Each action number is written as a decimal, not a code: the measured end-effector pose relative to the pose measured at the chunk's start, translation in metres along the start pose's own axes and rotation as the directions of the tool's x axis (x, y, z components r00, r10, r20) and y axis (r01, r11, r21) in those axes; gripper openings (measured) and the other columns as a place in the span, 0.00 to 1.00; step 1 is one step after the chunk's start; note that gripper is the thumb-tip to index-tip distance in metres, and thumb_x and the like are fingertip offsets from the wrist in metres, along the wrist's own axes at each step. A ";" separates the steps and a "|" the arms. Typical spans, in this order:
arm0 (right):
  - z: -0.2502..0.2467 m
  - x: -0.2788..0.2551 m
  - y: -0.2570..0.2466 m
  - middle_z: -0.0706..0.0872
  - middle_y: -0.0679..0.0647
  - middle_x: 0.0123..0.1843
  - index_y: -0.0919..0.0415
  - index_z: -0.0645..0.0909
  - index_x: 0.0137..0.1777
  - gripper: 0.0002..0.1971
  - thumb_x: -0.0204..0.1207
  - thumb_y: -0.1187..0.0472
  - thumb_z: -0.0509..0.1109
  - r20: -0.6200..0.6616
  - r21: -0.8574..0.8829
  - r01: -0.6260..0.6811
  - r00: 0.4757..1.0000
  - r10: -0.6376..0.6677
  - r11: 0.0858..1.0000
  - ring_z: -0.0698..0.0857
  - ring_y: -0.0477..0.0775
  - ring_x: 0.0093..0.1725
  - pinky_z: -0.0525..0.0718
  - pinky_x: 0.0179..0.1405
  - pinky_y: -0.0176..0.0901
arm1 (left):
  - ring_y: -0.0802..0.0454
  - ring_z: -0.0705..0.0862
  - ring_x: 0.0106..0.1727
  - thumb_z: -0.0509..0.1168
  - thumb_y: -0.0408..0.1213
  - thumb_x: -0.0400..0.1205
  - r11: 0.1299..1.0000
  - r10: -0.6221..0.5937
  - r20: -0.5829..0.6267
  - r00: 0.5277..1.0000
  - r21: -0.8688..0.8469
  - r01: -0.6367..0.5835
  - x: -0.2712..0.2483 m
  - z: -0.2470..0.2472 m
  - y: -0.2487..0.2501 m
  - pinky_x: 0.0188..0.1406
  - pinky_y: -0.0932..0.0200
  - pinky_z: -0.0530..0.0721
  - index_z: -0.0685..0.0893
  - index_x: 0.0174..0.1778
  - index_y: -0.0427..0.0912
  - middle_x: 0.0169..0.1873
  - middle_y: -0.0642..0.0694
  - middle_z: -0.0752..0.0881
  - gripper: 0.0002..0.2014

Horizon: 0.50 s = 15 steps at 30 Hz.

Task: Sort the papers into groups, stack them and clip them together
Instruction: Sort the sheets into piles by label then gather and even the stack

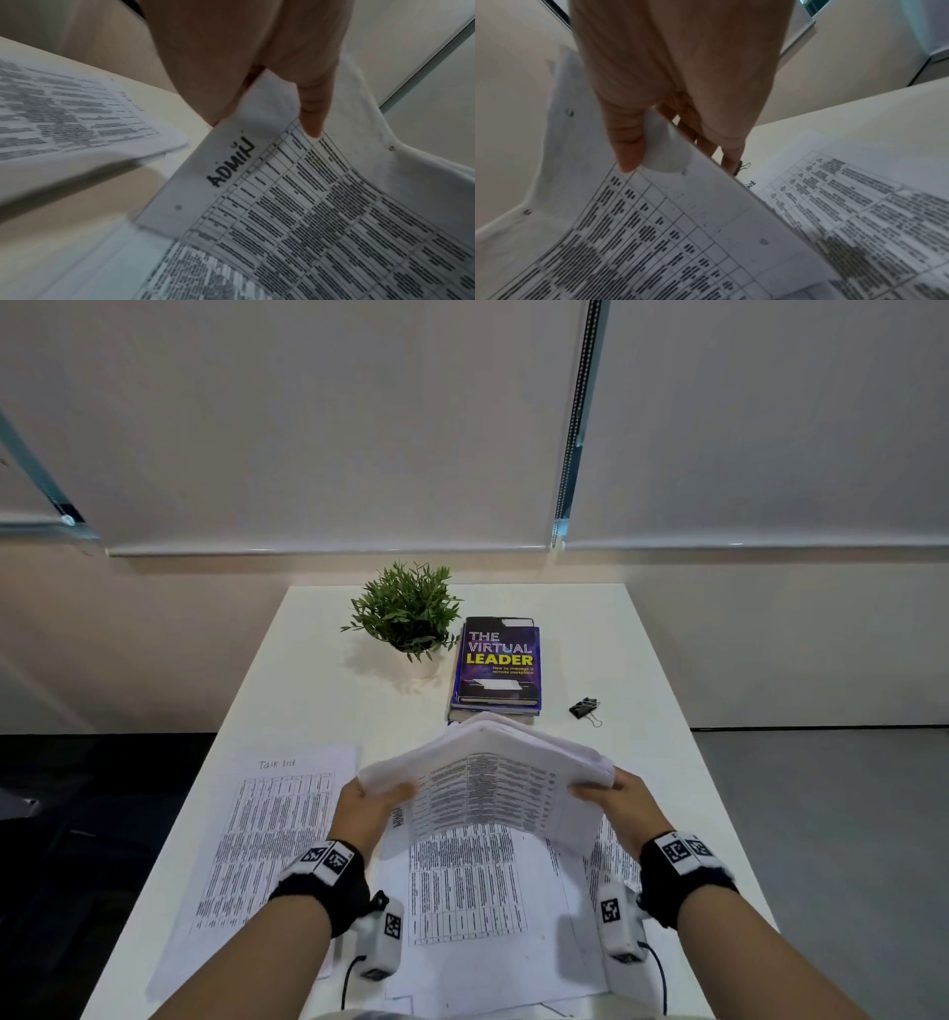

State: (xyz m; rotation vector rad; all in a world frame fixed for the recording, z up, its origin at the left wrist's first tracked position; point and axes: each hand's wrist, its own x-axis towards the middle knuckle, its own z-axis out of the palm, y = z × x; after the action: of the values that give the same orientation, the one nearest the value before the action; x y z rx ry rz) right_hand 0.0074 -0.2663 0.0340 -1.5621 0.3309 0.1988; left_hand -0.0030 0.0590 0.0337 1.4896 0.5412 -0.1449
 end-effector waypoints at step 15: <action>-0.008 -0.009 -0.033 0.91 0.53 0.46 0.56 0.90 0.49 0.04 0.76 0.63 0.75 -0.085 -0.174 0.287 0.949 -0.305 0.942 0.83 0.42 0.40 0.80 0.37 0.25 | 0.38 0.88 0.52 0.78 0.31 0.71 0.996 0.089 0.015 0.996 0.017 -0.089 0.002 -0.001 0.003 0.48 0.50 0.84 0.90 0.51 0.44 0.48 0.39 0.92 0.13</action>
State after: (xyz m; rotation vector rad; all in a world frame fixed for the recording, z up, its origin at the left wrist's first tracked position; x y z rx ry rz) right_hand 0.0089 -0.2733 0.0684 -1.7642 0.1640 -0.0998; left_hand 0.0000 0.0612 0.0355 1.5259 0.4628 -0.0906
